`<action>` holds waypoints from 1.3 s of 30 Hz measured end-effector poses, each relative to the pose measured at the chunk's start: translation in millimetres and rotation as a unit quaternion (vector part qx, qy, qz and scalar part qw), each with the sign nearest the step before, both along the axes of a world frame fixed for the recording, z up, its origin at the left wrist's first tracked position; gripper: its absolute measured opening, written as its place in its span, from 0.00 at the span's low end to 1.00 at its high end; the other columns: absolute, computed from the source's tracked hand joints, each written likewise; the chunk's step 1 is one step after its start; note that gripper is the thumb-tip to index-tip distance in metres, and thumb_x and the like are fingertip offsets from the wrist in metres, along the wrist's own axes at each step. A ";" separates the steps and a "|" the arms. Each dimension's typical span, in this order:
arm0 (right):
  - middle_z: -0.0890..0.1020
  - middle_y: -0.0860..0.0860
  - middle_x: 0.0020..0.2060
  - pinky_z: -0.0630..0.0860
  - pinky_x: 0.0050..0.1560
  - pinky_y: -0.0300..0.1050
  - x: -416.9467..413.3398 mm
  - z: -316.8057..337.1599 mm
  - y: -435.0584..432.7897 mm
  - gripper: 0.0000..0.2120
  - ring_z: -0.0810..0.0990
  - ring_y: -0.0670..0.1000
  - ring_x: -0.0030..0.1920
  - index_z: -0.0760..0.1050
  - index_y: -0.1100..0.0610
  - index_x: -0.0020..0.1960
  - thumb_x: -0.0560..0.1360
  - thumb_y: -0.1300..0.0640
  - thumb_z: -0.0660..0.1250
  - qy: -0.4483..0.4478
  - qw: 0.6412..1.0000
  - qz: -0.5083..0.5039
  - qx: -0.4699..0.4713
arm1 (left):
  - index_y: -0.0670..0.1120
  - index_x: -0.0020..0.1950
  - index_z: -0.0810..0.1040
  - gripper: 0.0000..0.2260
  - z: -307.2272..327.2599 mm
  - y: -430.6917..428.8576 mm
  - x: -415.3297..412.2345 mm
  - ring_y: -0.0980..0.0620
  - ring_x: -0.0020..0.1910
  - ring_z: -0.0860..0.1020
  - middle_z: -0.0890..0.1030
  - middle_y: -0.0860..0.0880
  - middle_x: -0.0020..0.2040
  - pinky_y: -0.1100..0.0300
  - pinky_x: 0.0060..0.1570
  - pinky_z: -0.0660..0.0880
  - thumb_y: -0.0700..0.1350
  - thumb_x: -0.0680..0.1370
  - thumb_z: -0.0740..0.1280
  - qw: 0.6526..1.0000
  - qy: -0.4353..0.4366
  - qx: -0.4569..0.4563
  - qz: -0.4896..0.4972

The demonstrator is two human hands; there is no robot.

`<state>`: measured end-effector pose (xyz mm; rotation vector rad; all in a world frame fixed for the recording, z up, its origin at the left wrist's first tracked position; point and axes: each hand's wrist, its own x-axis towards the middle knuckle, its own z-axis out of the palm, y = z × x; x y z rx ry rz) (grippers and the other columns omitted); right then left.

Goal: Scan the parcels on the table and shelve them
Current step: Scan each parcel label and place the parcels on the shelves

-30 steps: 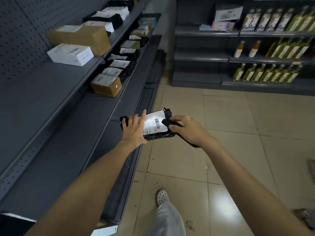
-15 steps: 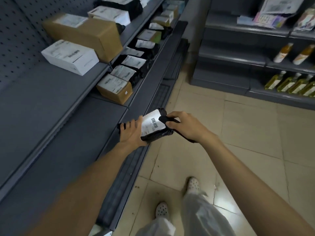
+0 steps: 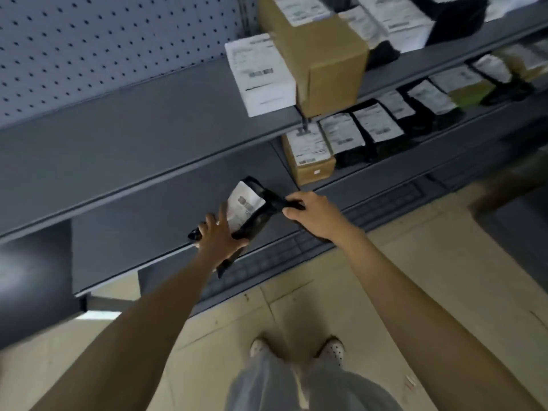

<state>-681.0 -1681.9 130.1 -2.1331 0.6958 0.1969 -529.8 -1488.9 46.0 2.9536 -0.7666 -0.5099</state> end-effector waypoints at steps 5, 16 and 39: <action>0.80 0.51 0.63 0.74 0.61 0.52 25.6 -9.3 -0.7 0.20 0.77 0.55 0.63 0.74 0.51 0.70 0.80 0.47 0.65 0.012 0.996 0.089 -0.001 | 0.52 0.81 0.44 0.52 -9.6 -0.9 2.4 0.33 0.66 0.66 0.64 0.37 0.68 0.37 0.58 0.72 0.63 0.69 0.75 0.997 0.014 -0.015 0.079; 0.82 0.53 0.57 0.76 0.53 0.50 69.2 -25.6 -75.9 0.17 0.80 0.55 0.56 0.76 0.52 0.66 0.80 0.48 0.64 0.040 0.992 0.116 -0.031 | 0.55 0.79 0.43 0.51 -42.1 -101.0 50.0 0.35 0.70 0.62 0.62 0.38 0.70 0.40 0.59 0.71 0.61 0.69 0.75 0.967 0.120 -0.077 0.211; 0.74 0.52 0.70 0.72 0.63 0.53 66.7 -13.6 -137.5 0.22 0.74 0.56 0.68 0.71 0.52 0.73 0.81 0.46 0.64 0.018 0.948 0.319 0.003 | 0.50 0.80 0.56 0.35 -17.9 -118.2 -43.9 0.40 0.75 0.59 0.59 0.44 0.77 0.40 0.66 0.68 0.52 0.78 0.69 0.960 0.051 -0.112 0.253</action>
